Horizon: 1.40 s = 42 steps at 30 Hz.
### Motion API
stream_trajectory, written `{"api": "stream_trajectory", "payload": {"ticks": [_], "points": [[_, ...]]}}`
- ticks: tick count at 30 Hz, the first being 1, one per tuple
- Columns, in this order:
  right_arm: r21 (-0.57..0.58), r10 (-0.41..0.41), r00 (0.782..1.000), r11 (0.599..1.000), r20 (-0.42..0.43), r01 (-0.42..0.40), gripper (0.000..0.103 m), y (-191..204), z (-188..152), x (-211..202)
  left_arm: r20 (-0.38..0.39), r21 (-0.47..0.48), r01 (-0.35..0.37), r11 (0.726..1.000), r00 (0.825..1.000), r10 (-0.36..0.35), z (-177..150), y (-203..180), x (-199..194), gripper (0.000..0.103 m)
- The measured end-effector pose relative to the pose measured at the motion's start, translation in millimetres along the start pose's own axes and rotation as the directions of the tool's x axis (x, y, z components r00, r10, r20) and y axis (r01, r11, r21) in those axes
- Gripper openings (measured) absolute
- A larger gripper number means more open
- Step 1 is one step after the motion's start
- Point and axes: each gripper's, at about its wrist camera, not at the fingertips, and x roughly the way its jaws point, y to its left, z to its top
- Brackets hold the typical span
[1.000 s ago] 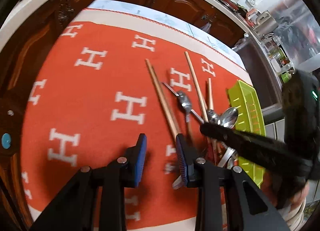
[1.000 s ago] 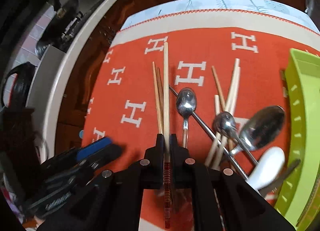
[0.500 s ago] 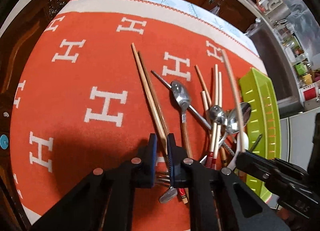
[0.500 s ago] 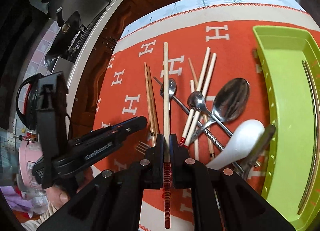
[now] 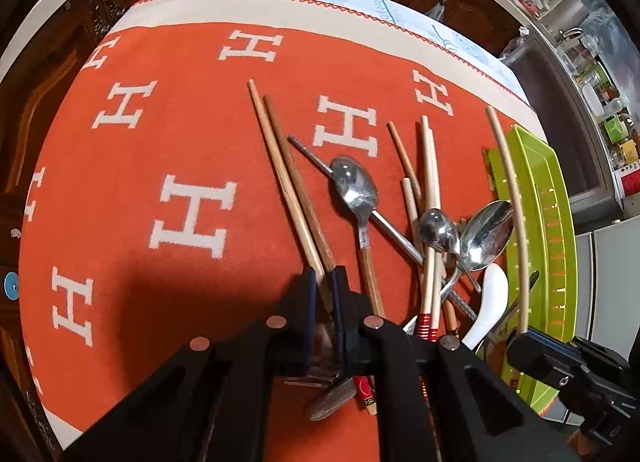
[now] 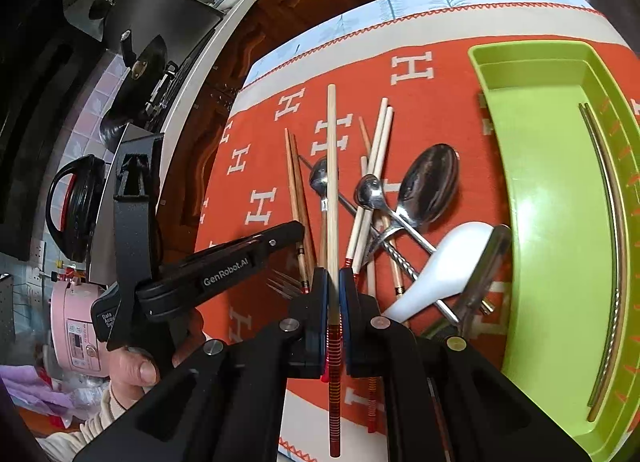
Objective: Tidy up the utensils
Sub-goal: 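Grasp a plain wooden chopstick with the left tool while the right tool holds its chopstick, then carry both chopsticks into the green tray and open both tools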
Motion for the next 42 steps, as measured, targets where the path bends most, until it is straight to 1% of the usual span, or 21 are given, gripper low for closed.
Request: {"api": "stream_trajectory", "payload": {"ticks": [1,4,7,12,16,18,20,22,27,31,32,35,37,40,42], "points": [[0.002,0.003,1.0,1.0,0.001,-0.003,0.005,-1.6,-0.5,-1.8,-0.003,-0.004,-0.007,1.0,1.0,0.007,0.1,2.9,1.1,0.005],[0.002,0.007,1.0,1.0,0.006,-0.007,0.005,-5.2,-3.2,-6.4,-0.009,-0.031,0.025,0.999,1.0,-0.025,-5.7,15.5,-0.5,0.006],[-0.004,0.003,1.0,1.0,0.006,-0.003,0.005,-4.3,-4.0,-6.7,-0.015,-0.033,0.022,0.999,1.0,-0.023,-5.3,15.4,3.4,0.007],[-0.003,-0.007,1.0,1.0,0.001,0.007,0.005,-0.8,-5.1,-3.6,0.006,-0.001,-0.04,0.999,0.999,0.04,-1.1,3.5,7.7,0.008],[-0.001,-0.015,1.0,1.0,0.003,0.015,0.005,-0.4,-8.8,-3.9,0.023,0.002,-0.051,0.999,0.998,0.051,-0.3,-0.5,7.4,0.008],[0.008,-0.016,1.0,1.0,0.001,0.016,0.005,-2.0,-10.9,-3.8,0.034,-0.011,-0.033,0.999,0.999,0.034,-1.4,2.1,6.3,0.006],[0.016,-0.015,1.0,1.0,0.0,0.015,0.005,-4.3,-13.5,-4.9,0.044,-0.046,0.01,0.999,0.999,-0.008,-5.3,11.4,2.1,0.004],[0.023,-0.011,1.0,1.0,0.003,0.011,0.005,-6.9,-15.7,-7.8,0.061,-0.06,0.024,0.998,0.998,-0.02,-8.9,16.9,-4.2,0.004],[0.046,0.007,1.0,0.999,0.019,-0.008,0.005,-12.7,-19.7,-17.5,0.109,-0.07,0.056,0.996,0.993,-0.048,-17.4,24.5,-36.1,0.004],[0.06,0.025,0.998,0.998,0.049,-0.028,0.005,-16.2,-24.7,-33.1,0.132,-0.061,0.12,0.991,0.985,-0.111,-23.4,17.1,-65.8,0.004],[0.06,0.024,0.998,0.998,0.056,-0.027,0.005,-16.9,-25.7,-37.7,0.142,-0.043,0.143,0.989,0.981,-0.136,-26.2,10.5,-76.6,0.004],[0.073,0.007,0.996,0.997,0.084,-0.013,0.005,-25.6,-28.4,-57.8,0.165,0.019,0.181,0.983,0.969,-0.182,-30.3,-14.2,-100.7,0.004],[0.079,-0.021,0.994,0.997,0.109,0.012,0.005,-33.7,-30.1,-73.4,0.168,0.064,0.212,0.975,0.961,-0.22,-33.3,-33.6,-112.4,0.004],[0.103,-0.082,0.985,0.992,0.149,0.067,0.005,-52.5,-31.7,-100.7,0.164,0.136,0.238,0.962,0.952,-0.259,-36.4,-67.3,-123.9,0.004],[0.112,-0.134,0.977,0.987,0.165,0.116,0.005,-62.8,-30.8,-114.8,0.148,0.179,0.255,0.95,0.948,-0.282,-39.1,-89.2,-127.4,0.004]]}}
